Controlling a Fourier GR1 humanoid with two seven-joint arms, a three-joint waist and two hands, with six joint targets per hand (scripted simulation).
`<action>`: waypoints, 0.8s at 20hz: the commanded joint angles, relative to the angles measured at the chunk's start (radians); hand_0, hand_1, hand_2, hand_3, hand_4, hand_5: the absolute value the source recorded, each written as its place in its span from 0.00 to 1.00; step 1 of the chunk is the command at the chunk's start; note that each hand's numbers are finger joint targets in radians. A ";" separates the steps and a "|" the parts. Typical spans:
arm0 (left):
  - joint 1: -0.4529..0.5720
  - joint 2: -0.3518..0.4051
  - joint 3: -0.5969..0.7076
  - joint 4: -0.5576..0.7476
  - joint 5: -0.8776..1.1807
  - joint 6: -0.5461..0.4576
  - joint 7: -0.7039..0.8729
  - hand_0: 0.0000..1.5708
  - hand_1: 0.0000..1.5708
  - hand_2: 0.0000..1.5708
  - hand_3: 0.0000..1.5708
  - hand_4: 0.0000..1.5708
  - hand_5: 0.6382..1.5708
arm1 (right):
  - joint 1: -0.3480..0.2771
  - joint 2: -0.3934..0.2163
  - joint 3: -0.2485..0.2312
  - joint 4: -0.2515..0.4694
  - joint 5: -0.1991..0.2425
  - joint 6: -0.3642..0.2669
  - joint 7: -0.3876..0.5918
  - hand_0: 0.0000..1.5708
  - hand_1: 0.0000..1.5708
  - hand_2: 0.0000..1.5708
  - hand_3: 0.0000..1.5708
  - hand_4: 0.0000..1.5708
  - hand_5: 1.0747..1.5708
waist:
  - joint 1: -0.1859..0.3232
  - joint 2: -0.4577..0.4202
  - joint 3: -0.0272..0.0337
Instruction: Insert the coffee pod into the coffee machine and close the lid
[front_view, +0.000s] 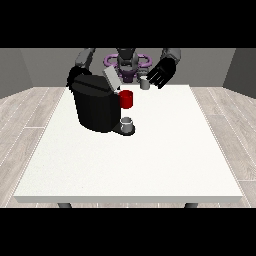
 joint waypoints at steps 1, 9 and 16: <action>-0.082 0.036 0.042 0.022 0.013 -0.016 0.033 0.77 0.77 0.79 0.76 0.31 1.00 | -0.030 -0.002 0.016 -0.029 0.005 0.013 -0.012 0.00 0.00 0.00 0.00 0.32 1.00 | -0.048 0.052 0.0000; -0.138 0.020 0.039 0.046 -0.006 -0.005 0.047 0.82 0.82 0.85 0.80 0.33 1.00 | -0.087 0.006 0.046 -0.104 0.028 -0.053 0.108 0.00 0.00 0.00 0.00 0.33 1.00 | -0.088 0.068 0.0000; -0.138 -0.032 0.016 0.039 -0.029 0.009 0.084 0.83 0.83 0.85 0.79 0.31 1.00 | -0.071 -0.029 0.008 -0.075 0.026 -0.047 0.073 0.00 0.00 0.00 0.00 0.33 1.00 | -0.073 0.057 0.0002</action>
